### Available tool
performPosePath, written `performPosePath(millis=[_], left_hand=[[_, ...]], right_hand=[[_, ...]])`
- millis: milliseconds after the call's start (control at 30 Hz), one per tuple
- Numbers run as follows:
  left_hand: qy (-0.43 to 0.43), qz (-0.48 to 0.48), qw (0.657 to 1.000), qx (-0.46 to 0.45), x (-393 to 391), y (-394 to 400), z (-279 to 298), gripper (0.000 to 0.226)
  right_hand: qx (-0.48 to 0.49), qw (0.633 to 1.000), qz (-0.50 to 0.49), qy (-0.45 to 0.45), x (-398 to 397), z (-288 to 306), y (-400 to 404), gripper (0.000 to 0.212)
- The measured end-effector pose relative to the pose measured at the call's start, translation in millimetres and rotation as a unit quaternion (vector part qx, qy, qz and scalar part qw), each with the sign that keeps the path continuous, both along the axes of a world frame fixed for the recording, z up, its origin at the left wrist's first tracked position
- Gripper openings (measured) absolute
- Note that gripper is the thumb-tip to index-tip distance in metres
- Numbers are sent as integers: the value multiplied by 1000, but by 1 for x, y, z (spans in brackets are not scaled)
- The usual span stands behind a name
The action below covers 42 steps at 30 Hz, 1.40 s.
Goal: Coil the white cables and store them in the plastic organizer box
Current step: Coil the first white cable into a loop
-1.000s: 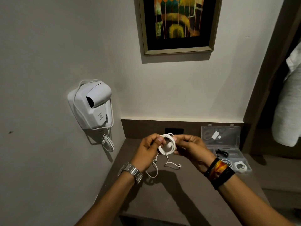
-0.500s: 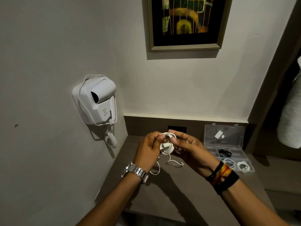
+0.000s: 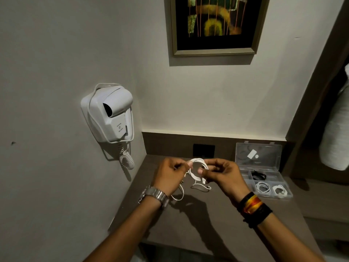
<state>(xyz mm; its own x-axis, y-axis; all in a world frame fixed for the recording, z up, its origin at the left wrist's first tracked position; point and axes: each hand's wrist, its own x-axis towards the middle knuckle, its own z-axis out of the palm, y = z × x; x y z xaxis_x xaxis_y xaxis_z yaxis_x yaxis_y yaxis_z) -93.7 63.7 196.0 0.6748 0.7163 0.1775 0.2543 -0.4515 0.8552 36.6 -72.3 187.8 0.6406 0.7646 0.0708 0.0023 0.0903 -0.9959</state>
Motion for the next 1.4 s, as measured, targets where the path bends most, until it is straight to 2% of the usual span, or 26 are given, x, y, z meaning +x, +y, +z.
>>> performPosePath(millis=[67, 133, 200, 233, 300, 433, 533, 633, 800, 900, 1000, 1133, 1300, 1400], left_hand=[[-9, -36, 981, -188, -2, 0, 7, 25], [-31, -69, 925, -373, -5, 1, 14, 25], [-72, -102, 863, -489, -10, 3, 19, 22], [-90, -114, 847, -512, -11, 4, 19, 20], [-98, -115, 856, -494, -12, 4, 17, 18], [-53, -61, 942, -325, -10, 4, 7, 23], [-38, -22, 968, -247, -6, 7, 1, 21], [-23, -36, 975, -219, -1, 4, -4, 20], [-15, -93, 968, -235, 12, 4, -11, 29], [36, -141, 967, -207, 19, 10, -17, 25], [73, -145, 964, -210, 27, 12, -24, 26], [54, -137, 970, -194, 45, 6, -44, 31], [13, -122, 977, -175, 74, -9, -72, 33], [-4, -130, 980, -153, 94, -23, -87, 35]], right_hand=[[-1, 1000, -18, -13, 0, -2, 1, 25], [-5, 999, -26, -23, 0, -3, 1, 24], [-6, 999, -32, -27, 2, -2, 2, 23], [-6, 999, -33, -27, 3, -2, 3, 23], [-5, 1000, -22, -20, 3, -1, 4, 22], [-13, 999, 28, 27, 3, -4, 4, 22], [-27, 995, 51, 81, 6, -7, -1, 21], [-39, 994, 57, 87, 9, -10, -6, 20], [-35, 990, 46, 130, 17, -14, -15, 19], [-39, 986, 49, 153, 24, -18, -21, 22], [-40, 983, 49, 172, 28, -24, -24, 24], [-36, 981, 19, 189, 39, -33, -27, 20], [-60, 975, -68, 201, 71, -56, -36, 30], [-64, 967, -67, 238, 100, -72, -48, 30]])
